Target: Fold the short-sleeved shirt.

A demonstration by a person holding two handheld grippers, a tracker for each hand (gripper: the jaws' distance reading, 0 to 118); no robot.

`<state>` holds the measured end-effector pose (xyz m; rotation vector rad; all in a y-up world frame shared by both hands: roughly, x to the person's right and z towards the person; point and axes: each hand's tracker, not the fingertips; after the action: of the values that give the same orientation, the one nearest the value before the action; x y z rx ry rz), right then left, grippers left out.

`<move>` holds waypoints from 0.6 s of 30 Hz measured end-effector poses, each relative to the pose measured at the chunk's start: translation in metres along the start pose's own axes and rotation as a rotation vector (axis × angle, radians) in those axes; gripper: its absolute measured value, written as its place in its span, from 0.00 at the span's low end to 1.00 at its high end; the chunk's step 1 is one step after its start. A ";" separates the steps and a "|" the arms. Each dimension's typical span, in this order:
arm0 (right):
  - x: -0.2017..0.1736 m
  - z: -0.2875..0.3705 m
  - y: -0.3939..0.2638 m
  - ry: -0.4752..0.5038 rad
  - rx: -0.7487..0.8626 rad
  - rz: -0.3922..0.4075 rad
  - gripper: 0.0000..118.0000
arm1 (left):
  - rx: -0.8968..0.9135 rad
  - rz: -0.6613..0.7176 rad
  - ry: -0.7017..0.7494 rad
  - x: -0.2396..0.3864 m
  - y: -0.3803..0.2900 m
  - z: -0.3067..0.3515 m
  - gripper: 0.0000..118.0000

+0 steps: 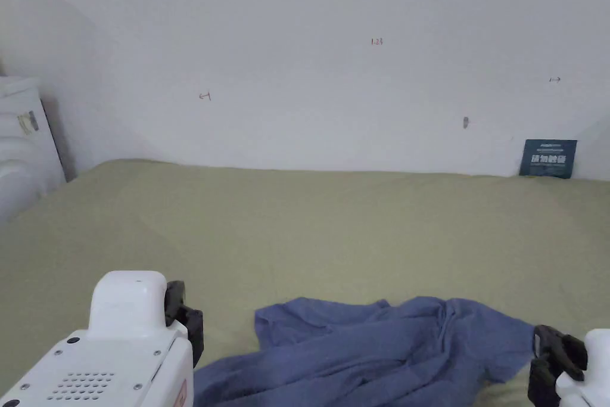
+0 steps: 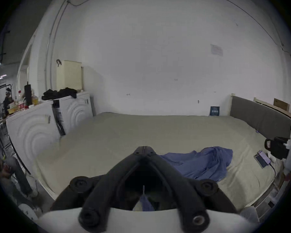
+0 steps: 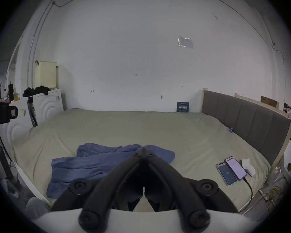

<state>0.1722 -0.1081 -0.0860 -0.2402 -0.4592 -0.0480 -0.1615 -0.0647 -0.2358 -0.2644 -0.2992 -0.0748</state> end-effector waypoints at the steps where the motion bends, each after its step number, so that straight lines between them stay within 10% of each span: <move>1: -0.001 0.001 0.001 0.003 0.002 0.001 0.02 | -0.001 0.001 -0.001 -0.004 0.000 0.000 0.00; 18: -0.025 -0.039 -0.027 0.057 -0.107 0.019 0.02 | -0.576 -0.004 -0.092 -0.061 -0.097 -0.198 0.00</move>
<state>0.1640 -0.1443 -0.1250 -0.3479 -0.3981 -0.0606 -0.1746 -0.2087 -0.4127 -0.8400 -0.3664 -0.1525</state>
